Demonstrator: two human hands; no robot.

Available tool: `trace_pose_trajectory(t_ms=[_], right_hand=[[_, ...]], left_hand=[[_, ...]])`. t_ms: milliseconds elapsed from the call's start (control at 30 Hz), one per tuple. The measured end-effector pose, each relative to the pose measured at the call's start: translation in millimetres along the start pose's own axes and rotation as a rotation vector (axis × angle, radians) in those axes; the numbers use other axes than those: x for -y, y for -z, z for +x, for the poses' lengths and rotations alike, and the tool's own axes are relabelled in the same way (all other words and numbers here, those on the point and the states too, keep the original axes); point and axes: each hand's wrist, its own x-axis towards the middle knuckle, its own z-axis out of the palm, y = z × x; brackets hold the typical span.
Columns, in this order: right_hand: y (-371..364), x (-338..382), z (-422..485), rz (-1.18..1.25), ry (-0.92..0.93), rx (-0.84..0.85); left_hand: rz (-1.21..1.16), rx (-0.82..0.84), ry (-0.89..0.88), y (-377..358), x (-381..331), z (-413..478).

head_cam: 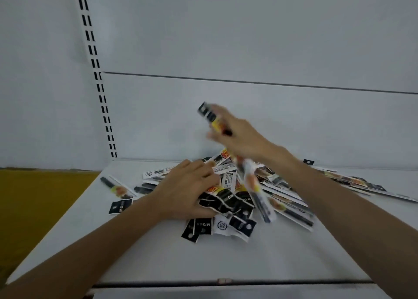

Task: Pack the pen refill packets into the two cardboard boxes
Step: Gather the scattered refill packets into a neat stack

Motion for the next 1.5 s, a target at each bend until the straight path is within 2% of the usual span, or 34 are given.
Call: trace_pose_trajectory(t_ms=[67, 167, 267, 367, 467, 533, 600, 700, 767, 933, 1000, 1067, 1167, 1267, 1400, 1500], right_hand=[[-21.0, -7.8, -3.5, -0.049, -0.062, 0.182], [-14.7, -19.1, -18.5, 0.093, -0.212, 0.12], [5.8, -30.1, -42.4, 0.072, -0.267, 0.134], [6.1, -30.4, -60.0, -0.12, -0.172, 0.302], [-6.3, -39.3, -57.2, -0.387, -0.05, 0.312], [-9.2, -44.5, -45.3, -0.488, -0.022, 0.255], [-12.5, -44.4, -32.5, -0.514, 0.009, 0.252], [-20.1, -43.5, -16.3, -0.475, -0.018, 0.344], [-22.5, -45.1, -8.8, -0.446, -0.068, 0.41], [-16.3, -56.2, -13.5, -0.507, -0.128, 0.407], [-9.8, -56.0, -18.5, -0.379, -0.164, 0.415], [0.6, -51.5, -24.3, -0.189, -0.232, 0.499], [9.2, -44.6, -31.9, -0.132, -0.321, 0.65], [-2.4, -32.6, -31.9, -0.293, -0.342, 0.594], [-21.1, -19.6, -24.3, -0.506, -0.353, 0.406], [-32.8, -15.4, -22.3, -0.56, -0.408, 0.272]], left_hand=[[-0.011, -0.028, 0.036, 2.6, -4.4, 5.9], [-0.058, -0.084, 0.067, 10.3, -4.5, 3.4], [-0.154, -0.145, 0.021, 11.9, -3.8, -0.2], [-0.226, -0.051, 0.02, 7.5, -4.4, 6.4], [-0.386, 0.188, 0.137, 5.4, -2.8, 15.0], [-0.35, 0.214, 0.156, 3.2, -2.2, 17.2], [-0.266, 0.161, 0.13, 3.8, -4.6, 17.1], [-0.165, 0.091, 0.098, 4.9, -4.8, 10.5], [-0.182, 0.074, 0.07, 9.1, -2.2, 2.1], [-0.189, 0.179, -0.023, 10.7, -4.0, -18.9], [-0.199, 0.152, -0.017, 8.8, -7.6, -19.3], [-0.2, 0.122, -0.014, 5.7, -9.4, -16.9], [-0.211, 0.07, -0.014, -0.2, -12.3, -15.8], [-0.203, 0.059, -0.023, -5.5, -14.2, -15.9], [-0.129, 0.046, -0.033, -7.3, -13.3, -18.7], [-0.096, 0.044, -0.048, -6.1, -13.2, -17.9]])
